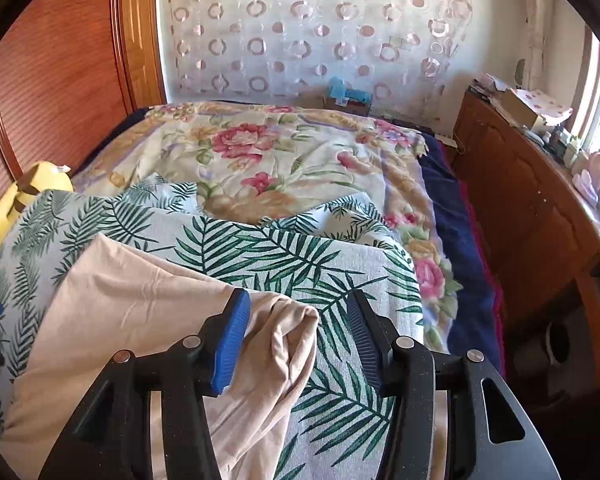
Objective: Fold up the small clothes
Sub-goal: 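Grasp the shirt corner with the right gripper and lift it over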
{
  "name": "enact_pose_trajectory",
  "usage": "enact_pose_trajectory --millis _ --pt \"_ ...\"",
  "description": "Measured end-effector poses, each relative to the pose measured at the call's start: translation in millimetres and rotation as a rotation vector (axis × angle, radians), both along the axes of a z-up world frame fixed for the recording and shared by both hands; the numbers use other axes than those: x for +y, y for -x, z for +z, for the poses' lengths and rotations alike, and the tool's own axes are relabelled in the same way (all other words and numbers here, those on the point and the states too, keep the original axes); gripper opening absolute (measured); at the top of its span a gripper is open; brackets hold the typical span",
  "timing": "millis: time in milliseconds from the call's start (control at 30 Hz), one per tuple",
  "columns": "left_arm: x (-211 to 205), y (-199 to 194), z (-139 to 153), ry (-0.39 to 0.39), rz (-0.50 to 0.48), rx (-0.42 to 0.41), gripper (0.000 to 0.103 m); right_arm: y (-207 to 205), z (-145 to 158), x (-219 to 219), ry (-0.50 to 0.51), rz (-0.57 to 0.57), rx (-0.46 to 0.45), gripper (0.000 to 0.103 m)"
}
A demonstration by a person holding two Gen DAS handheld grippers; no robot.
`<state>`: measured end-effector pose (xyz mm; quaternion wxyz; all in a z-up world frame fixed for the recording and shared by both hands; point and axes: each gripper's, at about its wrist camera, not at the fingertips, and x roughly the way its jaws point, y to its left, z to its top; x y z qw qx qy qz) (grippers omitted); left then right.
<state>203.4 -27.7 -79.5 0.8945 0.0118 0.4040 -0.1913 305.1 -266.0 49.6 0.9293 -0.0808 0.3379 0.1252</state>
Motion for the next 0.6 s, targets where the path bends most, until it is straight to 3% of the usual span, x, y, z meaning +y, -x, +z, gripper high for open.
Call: enact_pose_trajectory --millis 167,300,333,367,467,567,600 --pt "-4 -2 -3 -0.001 0.006 0.005 0.079 -1 -9 -3 -0.014 0.049 0.044 0.052" --pt "-5 -2 -4 -0.002 0.013 0.009 0.079 -28 -26 -8 -0.004 0.033 0.105 0.049" --pt "-5 -1 -5 -0.003 0.014 0.010 0.079 -33 -26 -8 -0.011 0.032 0.115 0.024" --pt "-5 0 -4 -0.004 0.017 0.009 0.079 -37 -27 -10 -0.028 0.044 0.126 0.009" --pt "-3 5 -3 -0.002 0.024 0.005 0.079 -30 -14 -16 -0.055 0.026 0.035 0.008" --pt "-2 11 -1 0.001 0.028 0.000 0.079 -21 -4 -18 -0.054 0.000 0.004 0.010" --pt "-2 14 0 0.003 0.025 -0.005 0.079 -16 -2 -16 -0.030 0.008 -0.005 0.021"
